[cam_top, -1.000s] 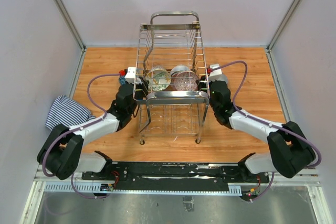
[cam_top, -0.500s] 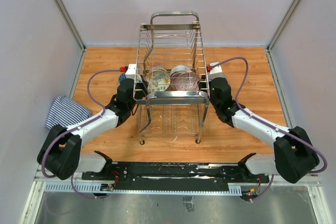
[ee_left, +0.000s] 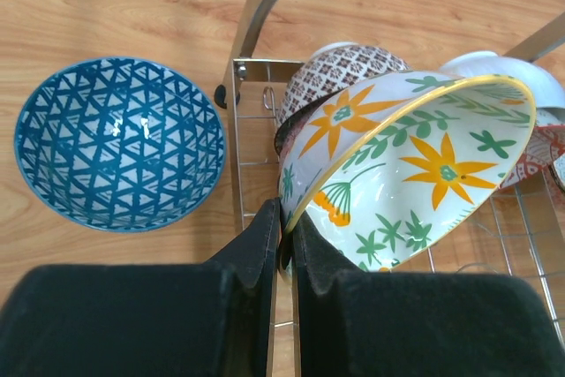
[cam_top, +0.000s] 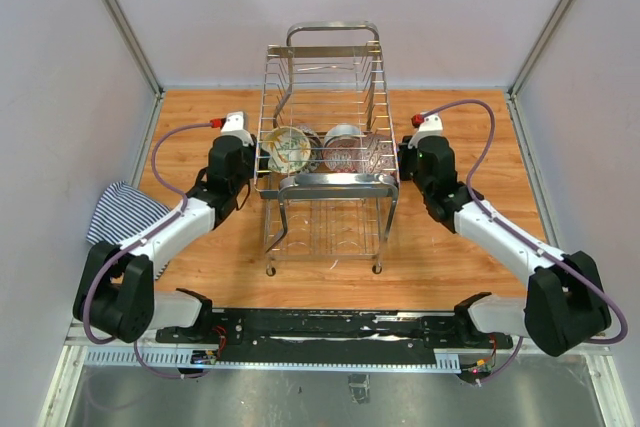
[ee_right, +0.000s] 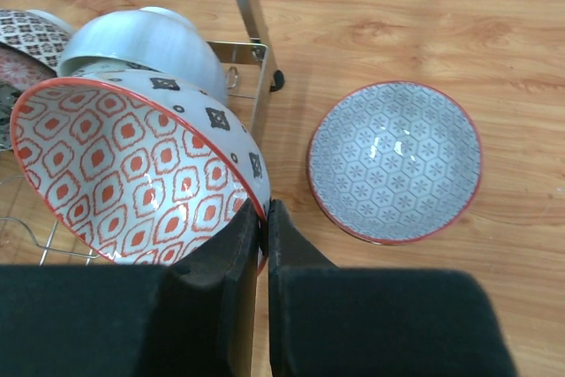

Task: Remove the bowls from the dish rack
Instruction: Place the bowl with the bowl.

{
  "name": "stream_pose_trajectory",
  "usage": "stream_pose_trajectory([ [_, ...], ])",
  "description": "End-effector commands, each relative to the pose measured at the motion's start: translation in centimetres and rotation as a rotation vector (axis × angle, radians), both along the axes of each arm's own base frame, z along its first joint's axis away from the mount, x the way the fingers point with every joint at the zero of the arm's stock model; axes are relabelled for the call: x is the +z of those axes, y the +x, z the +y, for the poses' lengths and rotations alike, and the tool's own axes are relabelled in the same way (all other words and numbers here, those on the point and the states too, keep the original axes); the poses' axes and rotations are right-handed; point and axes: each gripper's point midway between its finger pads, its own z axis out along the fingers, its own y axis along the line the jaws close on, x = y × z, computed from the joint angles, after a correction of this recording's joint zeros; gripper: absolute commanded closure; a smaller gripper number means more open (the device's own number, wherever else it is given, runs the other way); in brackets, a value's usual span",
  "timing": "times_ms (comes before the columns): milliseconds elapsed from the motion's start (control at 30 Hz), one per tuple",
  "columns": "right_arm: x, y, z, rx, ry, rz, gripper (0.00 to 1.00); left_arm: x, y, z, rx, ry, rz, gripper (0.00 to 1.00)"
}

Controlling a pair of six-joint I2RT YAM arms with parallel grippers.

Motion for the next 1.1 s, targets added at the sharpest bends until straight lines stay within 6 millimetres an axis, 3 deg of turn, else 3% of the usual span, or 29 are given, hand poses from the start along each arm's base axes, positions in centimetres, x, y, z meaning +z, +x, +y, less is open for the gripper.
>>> stream_pose_trajectory([
  [0, 3.7, 0.7, -1.3, -0.031, 0.072, -0.041, 0.99, 3.8, 1.2, 0.4, 0.008, -0.064, -0.063, 1.0],
  [300, 3.7, 0.8, -3.7, -0.066, 0.089, -0.025, 0.99, 4.1, 1.1, -0.1, -0.048, -0.1, -0.07, 1.0],
  [667, 3.7, 0.9, -4.5, -0.078, 0.091, -0.022, 0.99, 5.3, 0.0, -0.2, -0.092, -0.131, -0.118, 1.0],
  [1067, 4.7, 1.3, -5.3, -0.097, 0.08, 0.022, 0.99, 4.7, 1.1, 3.4, 0.032, -0.242, -0.033, 1.0],
])
